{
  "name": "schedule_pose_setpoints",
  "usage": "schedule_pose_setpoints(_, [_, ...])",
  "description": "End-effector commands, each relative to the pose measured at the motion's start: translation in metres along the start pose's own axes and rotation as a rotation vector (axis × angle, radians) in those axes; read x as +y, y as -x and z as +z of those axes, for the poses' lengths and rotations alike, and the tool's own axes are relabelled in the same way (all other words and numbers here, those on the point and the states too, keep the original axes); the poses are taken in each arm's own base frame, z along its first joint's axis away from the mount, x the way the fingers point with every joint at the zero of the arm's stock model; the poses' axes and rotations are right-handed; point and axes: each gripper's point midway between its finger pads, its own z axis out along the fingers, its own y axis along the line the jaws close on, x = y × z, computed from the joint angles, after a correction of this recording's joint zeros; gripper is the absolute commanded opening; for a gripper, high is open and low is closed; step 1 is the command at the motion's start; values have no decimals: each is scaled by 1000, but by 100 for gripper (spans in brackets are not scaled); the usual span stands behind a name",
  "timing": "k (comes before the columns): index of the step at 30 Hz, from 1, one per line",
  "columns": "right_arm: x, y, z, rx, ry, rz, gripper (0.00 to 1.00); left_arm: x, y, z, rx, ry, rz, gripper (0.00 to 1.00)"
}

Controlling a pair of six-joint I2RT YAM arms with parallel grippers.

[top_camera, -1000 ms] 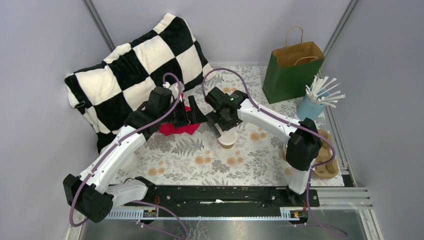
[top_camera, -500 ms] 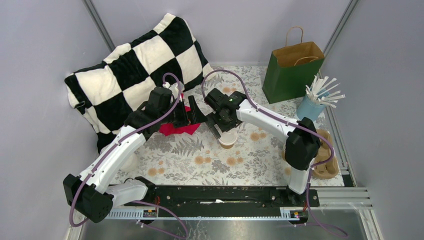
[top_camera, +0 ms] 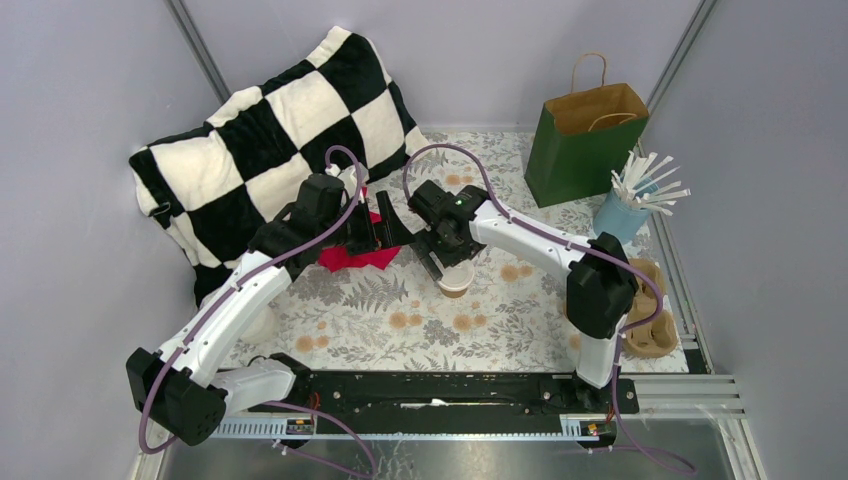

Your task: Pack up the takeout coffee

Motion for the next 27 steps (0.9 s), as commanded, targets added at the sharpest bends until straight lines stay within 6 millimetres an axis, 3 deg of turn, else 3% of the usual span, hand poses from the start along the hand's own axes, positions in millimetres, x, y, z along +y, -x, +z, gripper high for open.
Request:
schedule_pose_setpoints(1, [6,-2,3,8,9,-3,91,-7,6,-5,-29,-27,13,92])
schedule_pose_setpoints(9, [1,0,2,1,-21,5,84,-7,6,-4,-23,-26,13,92])
schedule_pose_setpoints(14, [-19,5,-8,-53,-98,47,84,-7,7,-3,-24,-26,19,92])
schedule_pose_setpoints(18, [-66,3,-11,-77,-133,176,84,-8,9,-2,-23,-27,30,92])
schedule_pose_setpoints(23, [-165,-18,-12,-76,-225,403,83,-10,13,-1,-25,-32,55,92])
schedule_pose_setpoints(27, [-230,-43,-17,-54,-301,562,83,-9,12,-1,-13,-26,76,92])
